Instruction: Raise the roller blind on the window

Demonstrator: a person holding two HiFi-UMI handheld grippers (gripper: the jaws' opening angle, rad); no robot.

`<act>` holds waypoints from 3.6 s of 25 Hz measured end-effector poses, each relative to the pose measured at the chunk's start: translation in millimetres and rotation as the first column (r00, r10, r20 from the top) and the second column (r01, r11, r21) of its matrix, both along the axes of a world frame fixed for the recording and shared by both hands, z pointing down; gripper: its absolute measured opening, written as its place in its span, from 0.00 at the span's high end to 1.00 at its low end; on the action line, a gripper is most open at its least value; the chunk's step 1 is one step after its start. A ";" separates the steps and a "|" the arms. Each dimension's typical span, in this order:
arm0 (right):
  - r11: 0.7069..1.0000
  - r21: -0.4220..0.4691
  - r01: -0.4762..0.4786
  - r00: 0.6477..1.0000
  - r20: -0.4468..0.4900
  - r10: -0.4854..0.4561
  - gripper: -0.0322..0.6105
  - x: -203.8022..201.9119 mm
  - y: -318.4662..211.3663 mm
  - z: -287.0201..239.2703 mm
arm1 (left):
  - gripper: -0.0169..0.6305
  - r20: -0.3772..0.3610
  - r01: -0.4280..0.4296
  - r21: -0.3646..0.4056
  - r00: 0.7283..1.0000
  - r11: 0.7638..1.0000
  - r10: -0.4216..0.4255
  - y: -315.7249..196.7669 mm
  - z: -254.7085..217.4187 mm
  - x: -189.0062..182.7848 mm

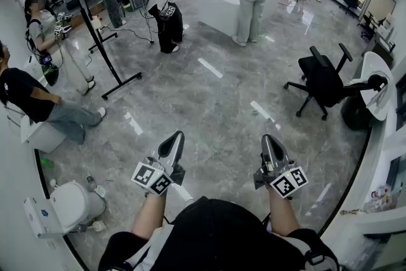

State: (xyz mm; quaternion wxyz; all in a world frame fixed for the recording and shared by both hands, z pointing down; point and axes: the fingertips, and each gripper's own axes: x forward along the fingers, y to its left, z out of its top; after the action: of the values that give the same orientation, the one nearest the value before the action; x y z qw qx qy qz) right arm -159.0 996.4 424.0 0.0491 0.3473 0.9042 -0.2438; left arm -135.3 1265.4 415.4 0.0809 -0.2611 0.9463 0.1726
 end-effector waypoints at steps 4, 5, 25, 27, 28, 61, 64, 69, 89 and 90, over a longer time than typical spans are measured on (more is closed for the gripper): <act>1.000 0.002 -0.006 1.000 0.001 0.006 0.95 2.3 5.3 1.0 | 0.97 0.002 0.000 -0.001 1.000 1.000 0.000 8.7 -1.1 -0.4; 1.000 0.001 -0.008 1.000 0.000 0.008 0.95 2.9 5.6 1.5 | 0.97 0.002 0.001 0.002 1.000 1.000 -0.001 10.3 -0.9 0.1; 0.994 0.072 -0.088 0.996 0.017 0.087 0.95 11.8 4.9 -5.5 | 0.97 0.040 -0.082 -0.062 0.996 0.995 0.084 7.4 -0.1 -6.0; 0.988 0.092 -0.122 0.992 0.035 0.119 0.95 20.9 4.6 -9.6 | 0.97 0.040 -0.109 -0.057 0.993 0.992 0.111 6.5 3.1 -8.5; 0.985 0.098 -0.143 0.989 0.040 0.140 0.95 27.1 2.2 -11.2 | 0.97 0.037 -0.128 -0.055 0.991 0.990 0.130 3.7 5.0 -9.7; 0.625 0.118 -0.772 0.629 0.002 0.777 0.95 199.3 -340.3 12.8 | 0.97 0.004 -0.704 -0.104 0.706 0.702 0.708 -384.9 -7.6 3.1; 0.568 0.090 -0.818 0.569 -0.024 0.822 0.95 235.4 -373.4 10.9 | 0.97 -0.003 -0.769 -0.087 0.636 0.633 0.772 -437.3 -8.7 22.5; 0.423 0.075 -0.903 0.418 -0.069 0.906 0.95 299.0 -414.9 24.8 | 0.97 -0.054 -0.865 -0.090 0.499 0.493 0.865 -506.8 4.3 65.2; 0.064 0.066 -0.996 0.060 -0.061 0.996 0.95 363.2 -501.8 18.0 | 0.97 -0.038 -0.987 -0.060 0.150 0.148 0.988 -700.7 10.6 65.9; 0.066 0.060 -0.996 0.063 -0.054 0.997 0.95 352.2 -508.7 15.0 | 0.97 -0.029 -0.988 -0.059 0.145 0.144 0.989 -708.2 9.1 55.6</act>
State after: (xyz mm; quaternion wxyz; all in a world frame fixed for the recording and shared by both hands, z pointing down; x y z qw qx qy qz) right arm 193.2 487.7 439.0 0.1649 -0.3741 0.8993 -0.1549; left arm -79.6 557.2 424.5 -0.0523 -0.8199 0.5497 0.1510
